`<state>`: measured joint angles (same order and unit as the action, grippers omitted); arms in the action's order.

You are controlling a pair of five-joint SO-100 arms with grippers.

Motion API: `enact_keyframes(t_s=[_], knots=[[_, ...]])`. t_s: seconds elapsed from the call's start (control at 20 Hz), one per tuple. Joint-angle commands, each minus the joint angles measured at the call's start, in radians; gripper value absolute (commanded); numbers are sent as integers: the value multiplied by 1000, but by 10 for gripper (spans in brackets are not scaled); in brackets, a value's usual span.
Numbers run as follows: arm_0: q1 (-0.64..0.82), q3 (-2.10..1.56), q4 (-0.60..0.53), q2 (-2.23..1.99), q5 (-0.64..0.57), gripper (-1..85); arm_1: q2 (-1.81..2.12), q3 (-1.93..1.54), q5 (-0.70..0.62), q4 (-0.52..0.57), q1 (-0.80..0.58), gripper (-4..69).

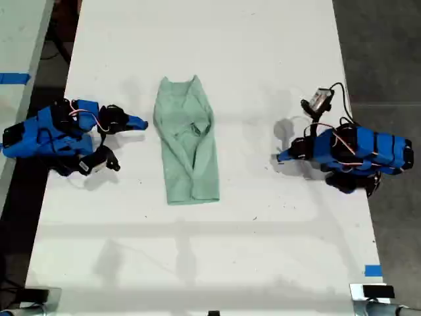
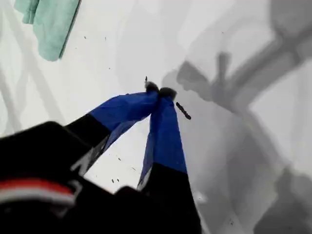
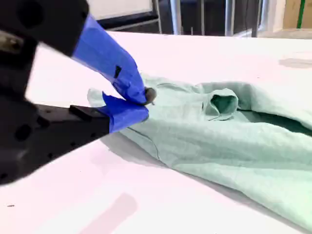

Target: Fold t shirt

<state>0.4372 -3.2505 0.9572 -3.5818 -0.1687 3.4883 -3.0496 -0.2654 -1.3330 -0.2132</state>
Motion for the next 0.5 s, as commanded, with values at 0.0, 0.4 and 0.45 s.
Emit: enact_keyframes(t_s=[0.0,0.4,0.45], knots=[[-55,170,-37,192,89,-4,-460,365,144,46,89,242],[-262,831,61,1071,192,129,-1514,1272,58,127,265,281],[-301,917,89,1190,215,159,-1620,1390,43,110,284,282]])
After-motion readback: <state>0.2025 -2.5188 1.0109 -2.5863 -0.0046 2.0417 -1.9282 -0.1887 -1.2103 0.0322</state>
